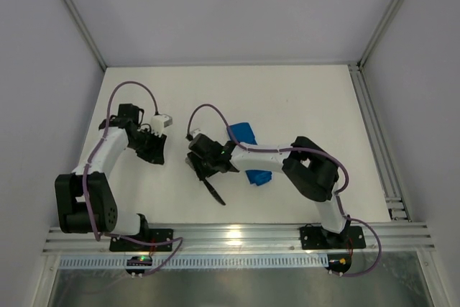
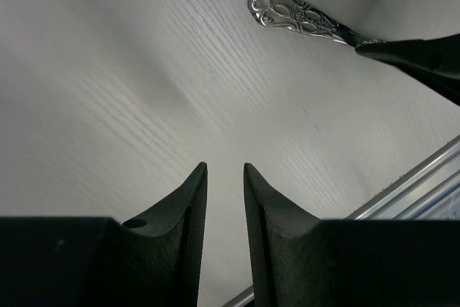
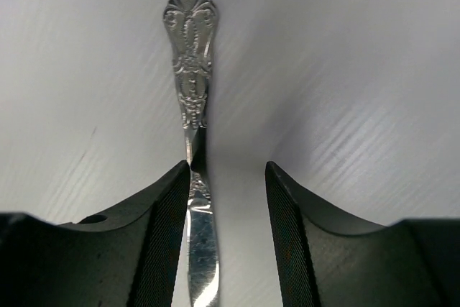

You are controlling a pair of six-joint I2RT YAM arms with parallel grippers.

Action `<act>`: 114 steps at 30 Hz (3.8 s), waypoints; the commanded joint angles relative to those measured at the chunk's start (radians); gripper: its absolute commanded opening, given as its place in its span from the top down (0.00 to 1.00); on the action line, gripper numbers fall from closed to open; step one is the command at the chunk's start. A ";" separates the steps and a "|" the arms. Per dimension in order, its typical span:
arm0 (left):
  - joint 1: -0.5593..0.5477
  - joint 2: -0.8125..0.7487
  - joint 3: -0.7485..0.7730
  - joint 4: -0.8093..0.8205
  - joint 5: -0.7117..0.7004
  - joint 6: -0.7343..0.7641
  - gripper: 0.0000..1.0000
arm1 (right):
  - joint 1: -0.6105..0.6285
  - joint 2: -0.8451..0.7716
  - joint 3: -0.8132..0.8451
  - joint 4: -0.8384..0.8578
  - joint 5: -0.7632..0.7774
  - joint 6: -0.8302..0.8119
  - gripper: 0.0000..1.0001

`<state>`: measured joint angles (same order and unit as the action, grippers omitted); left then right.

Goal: Fold the napkin into a case and place the utensils inside
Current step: Pick up the knife from the center of the board.

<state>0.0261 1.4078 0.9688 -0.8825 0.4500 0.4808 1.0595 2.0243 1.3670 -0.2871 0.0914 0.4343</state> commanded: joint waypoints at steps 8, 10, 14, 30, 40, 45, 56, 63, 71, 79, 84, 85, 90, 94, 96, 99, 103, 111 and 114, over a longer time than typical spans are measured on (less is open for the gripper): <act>0.054 -0.043 -0.019 -0.049 0.082 0.028 0.72 | 0.089 0.068 0.086 -0.222 0.212 -0.089 0.50; 0.055 -0.046 -0.015 -0.053 0.082 0.028 0.73 | 0.094 0.070 0.087 -0.216 0.200 -0.071 0.50; 0.060 -0.047 -0.012 -0.053 0.084 0.027 0.73 | 0.094 0.037 0.104 -0.234 0.263 -0.045 0.50; 0.155 -0.063 -0.019 -0.007 0.042 -0.021 0.69 | 0.142 0.078 0.290 -0.257 0.300 0.073 0.37; 0.158 -0.066 -0.016 -0.013 0.061 -0.018 0.69 | 0.165 0.205 0.299 -0.359 0.272 0.116 0.35; 0.158 -0.064 -0.012 -0.018 0.069 -0.021 0.69 | 0.171 0.159 0.186 -0.301 0.202 0.141 0.45; 0.158 -0.075 -0.012 -0.026 0.073 -0.013 0.69 | 0.148 0.102 0.089 -0.245 0.202 0.095 0.96; 0.158 -0.076 -0.010 -0.026 0.082 -0.007 0.69 | 0.148 -0.065 -0.003 -0.189 0.215 0.017 0.96; 0.158 -0.075 -0.012 -0.032 0.090 0.002 0.69 | 0.138 -0.164 -0.075 -0.156 0.248 -0.006 0.96; 0.158 -0.073 -0.012 -0.038 0.095 0.010 0.69 | 0.109 -0.208 -0.137 -0.098 0.209 -0.009 0.96; 0.158 -0.073 -0.010 -0.042 0.098 0.012 0.69 | 0.106 -0.141 -0.151 -0.075 0.183 -0.016 0.96; 0.158 -0.073 -0.012 -0.042 0.096 0.012 0.69 | 0.105 -0.131 -0.151 -0.080 0.185 -0.014 0.96; 0.158 -0.069 -0.013 -0.044 0.099 0.016 0.69 | 0.105 -0.119 -0.171 -0.090 0.177 -0.015 0.96; 0.158 -0.064 -0.012 -0.042 0.102 0.016 0.69 | 0.105 -0.089 -0.106 -0.159 0.179 -0.049 0.75; 0.158 -0.064 -0.010 -0.044 0.102 0.015 0.69 | 0.105 -0.075 -0.054 -0.191 0.173 -0.068 0.63; 0.158 -0.067 -0.012 -0.045 0.101 0.016 0.69 | 0.102 -0.050 -0.005 -0.198 0.157 -0.081 0.62; 0.158 -0.073 -0.012 -0.046 0.099 0.018 0.69 | 0.091 -0.010 0.029 -0.228 0.145 -0.081 0.63; 0.158 -0.070 -0.013 -0.047 0.099 0.021 0.69 | 0.089 0.005 0.003 -0.287 0.127 -0.069 0.69; 0.158 -0.073 -0.012 -0.047 0.101 0.019 0.69 | 0.089 0.031 0.007 -0.303 0.145 -0.068 0.94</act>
<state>0.1772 1.3609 0.9478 -0.9184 0.5243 0.4831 1.1542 2.0037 1.3785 -0.4992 0.2298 0.3672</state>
